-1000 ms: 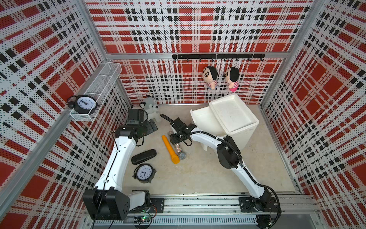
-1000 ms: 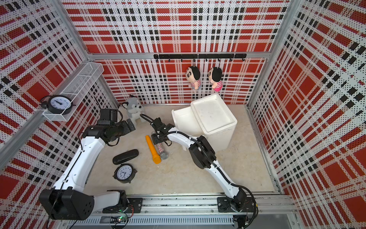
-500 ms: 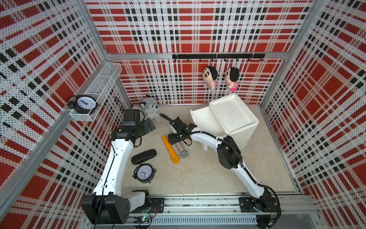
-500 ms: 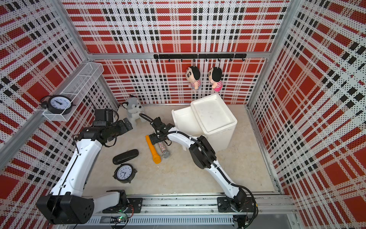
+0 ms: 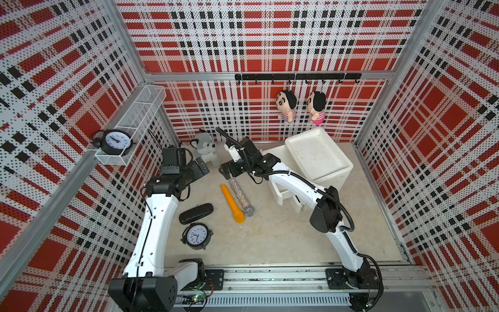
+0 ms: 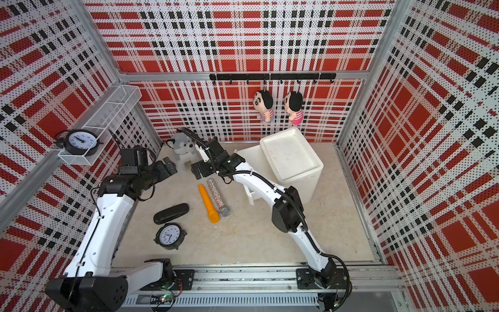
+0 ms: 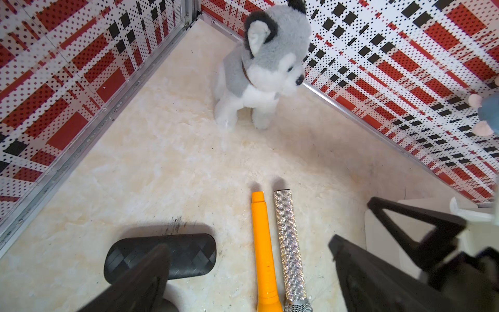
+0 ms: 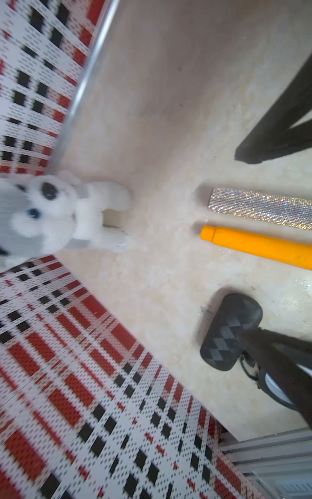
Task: Take the microphone out of the drawer
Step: Place the microphone at the center of the board, then close the drawer of the storage box.
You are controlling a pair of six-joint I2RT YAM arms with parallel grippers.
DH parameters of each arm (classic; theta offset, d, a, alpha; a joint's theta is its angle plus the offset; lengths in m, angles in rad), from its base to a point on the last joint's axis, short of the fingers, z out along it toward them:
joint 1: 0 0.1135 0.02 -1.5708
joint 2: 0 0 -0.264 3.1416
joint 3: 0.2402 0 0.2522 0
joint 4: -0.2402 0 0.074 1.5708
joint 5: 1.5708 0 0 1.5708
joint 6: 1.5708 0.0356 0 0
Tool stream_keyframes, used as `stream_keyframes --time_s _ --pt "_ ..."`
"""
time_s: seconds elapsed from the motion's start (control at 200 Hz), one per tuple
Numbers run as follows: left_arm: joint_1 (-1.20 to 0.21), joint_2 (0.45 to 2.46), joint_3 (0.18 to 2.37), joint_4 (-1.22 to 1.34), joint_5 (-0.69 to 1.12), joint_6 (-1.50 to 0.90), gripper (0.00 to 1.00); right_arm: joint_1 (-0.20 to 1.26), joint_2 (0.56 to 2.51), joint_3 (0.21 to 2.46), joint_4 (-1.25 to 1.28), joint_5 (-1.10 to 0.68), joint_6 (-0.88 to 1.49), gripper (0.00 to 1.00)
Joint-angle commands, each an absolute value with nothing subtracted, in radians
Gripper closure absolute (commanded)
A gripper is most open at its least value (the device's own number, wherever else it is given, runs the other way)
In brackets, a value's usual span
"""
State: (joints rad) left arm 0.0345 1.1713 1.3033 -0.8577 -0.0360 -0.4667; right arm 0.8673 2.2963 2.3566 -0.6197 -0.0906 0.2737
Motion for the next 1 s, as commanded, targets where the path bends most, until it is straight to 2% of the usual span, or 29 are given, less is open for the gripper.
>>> stream_keyframes --time_s 0.0,0.271,0.531,0.797,0.997 --pt "0.042 1.143 1.325 -0.825 -0.016 -0.456 0.02 0.847 2.230 2.393 -0.643 -0.054 0.218 0.00" --pt "-0.024 1.130 1.296 -0.777 0.041 -0.438 0.02 0.760 2.056 2.303 -0.665 0.008 0.164 0.00" --pt "-0.213 1.193 1.311 -0.788 0.008 -0.427 0.02 0.632 1.901 2.239 -0.806 0.048 0.130 0.00" --pt "-0.494 1.283 1.351 -0.787 -0.003 -0.375 0.02 0.422 1.652 1.948 -0.769 0.013 0.147 0.00" --pt "-0.580 1.337 1.330 -0.737 0.072 -0.326 0.02 0.204 1.512 1.770 -0.762 -0.070 0.163 0.00"
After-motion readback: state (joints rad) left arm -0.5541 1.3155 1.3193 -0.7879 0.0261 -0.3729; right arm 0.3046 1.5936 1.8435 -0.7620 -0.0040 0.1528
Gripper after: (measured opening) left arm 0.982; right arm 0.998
